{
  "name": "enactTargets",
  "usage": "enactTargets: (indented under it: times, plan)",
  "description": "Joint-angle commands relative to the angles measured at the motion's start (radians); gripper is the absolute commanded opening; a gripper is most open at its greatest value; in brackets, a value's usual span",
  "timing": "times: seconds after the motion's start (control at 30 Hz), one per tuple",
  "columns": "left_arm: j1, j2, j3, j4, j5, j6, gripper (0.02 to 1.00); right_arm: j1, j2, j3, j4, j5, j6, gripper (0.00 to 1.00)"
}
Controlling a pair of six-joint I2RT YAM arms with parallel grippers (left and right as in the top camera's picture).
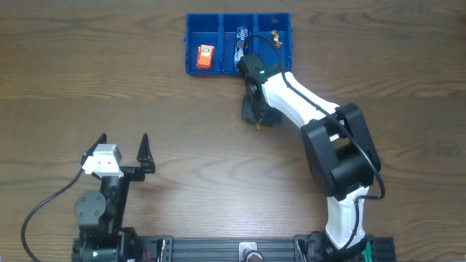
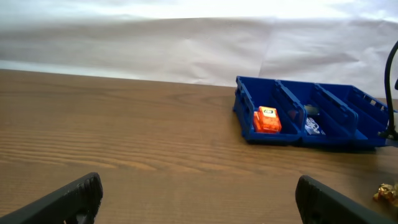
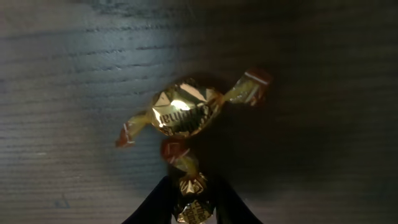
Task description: Sort Candies Into Trays
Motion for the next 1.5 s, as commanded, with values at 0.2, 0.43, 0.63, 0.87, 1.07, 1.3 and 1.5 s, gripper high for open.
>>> enactTargets:
  times: [0.2,0.43,0.63,0.87,1.07,1.3,1.5]
  plan:
    - [0.002,-0.006,-0.014,-0.047,0.036,-0.012,0.998,-0.001,0.017,0.004,0.018,0.003,-0.02,0.161]
    - [0.002,-0.006,-0.014,-0.047,0.036,-0.012,0.998,0.004,-0.167,0.058,-0.01,0.039,-0.055,0.15]
    - [0.002,-0.006,-0.014,-0.047,0.036,-0.012,0.996,-0.013,-0.3,0.248,-0.023,0.329,-0.074,0.143]
    - [0.002,-0.006,-0.014,-0.047,0.036,-0.012,0.998,-0.089,-0.232,0.309,0.227,0.394,-0.231,0.145]
    - [0.002,-0.006,-0.014,-0.047,0.036,-0.012,0.998,-0.128,-0.09,0.309,0.238,0.35,-0.23,0.145]
    - [0.002,-0.006,-0.014,-0.047,0.036,-0.012,0.998,-0.137,0.028,0.307,0.213,0.332,-0.2,0.145]
    - [0.002,-0.006,-0.014,-0.047,0.036,-0.012,0.996,-0.137,0.039,0.303,0.178,0.322,-0.2,0.143]
